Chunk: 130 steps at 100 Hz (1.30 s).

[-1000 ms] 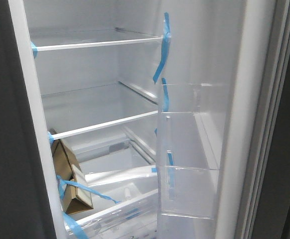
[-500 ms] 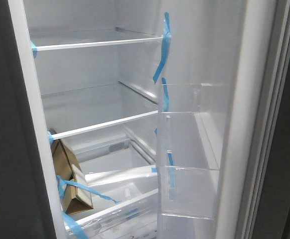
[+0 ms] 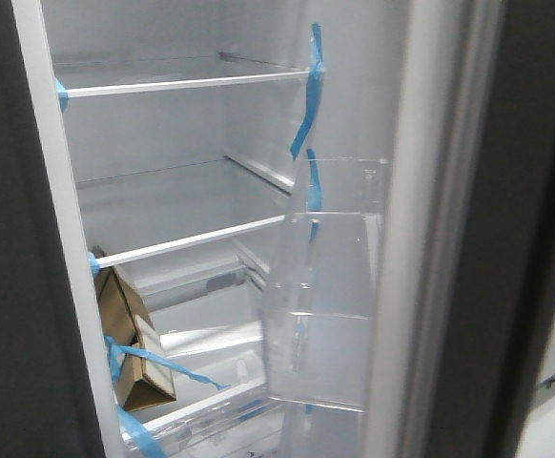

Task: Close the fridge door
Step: 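Push the door with the right gripper toward the fridge body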

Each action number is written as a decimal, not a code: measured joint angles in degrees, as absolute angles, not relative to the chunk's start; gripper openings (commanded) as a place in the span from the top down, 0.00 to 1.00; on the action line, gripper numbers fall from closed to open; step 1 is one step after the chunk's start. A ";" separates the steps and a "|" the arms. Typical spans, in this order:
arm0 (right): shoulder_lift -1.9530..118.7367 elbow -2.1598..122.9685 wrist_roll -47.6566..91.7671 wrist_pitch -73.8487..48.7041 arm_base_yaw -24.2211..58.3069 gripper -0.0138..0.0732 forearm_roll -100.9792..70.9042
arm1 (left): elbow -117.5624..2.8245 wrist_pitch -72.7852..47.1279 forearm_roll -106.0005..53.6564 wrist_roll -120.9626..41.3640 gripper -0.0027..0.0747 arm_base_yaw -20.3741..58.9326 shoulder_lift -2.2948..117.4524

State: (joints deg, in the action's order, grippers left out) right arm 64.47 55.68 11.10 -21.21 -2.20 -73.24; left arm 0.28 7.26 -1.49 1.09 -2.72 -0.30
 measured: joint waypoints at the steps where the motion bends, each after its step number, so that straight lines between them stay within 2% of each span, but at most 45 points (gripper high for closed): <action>1: 64.60 55.84 11.10 -20.93 -1.94 0.89 -72.94 | 0.28 7.26 -1.49 1.09 0.99 -2.72 -0.30; 57: 77.61 66.42 11.10 -8.28 20.30 0.89 -58.84 | 0.28 7.26 -1.49 1.09 0.99 -2.72 -0.30; 130: 101.49 88.63 11.23 -3.17 27.41 0.89 -54.27 | 0.28 7.26 -1.49 1.09 0.99 -2.72 -0.30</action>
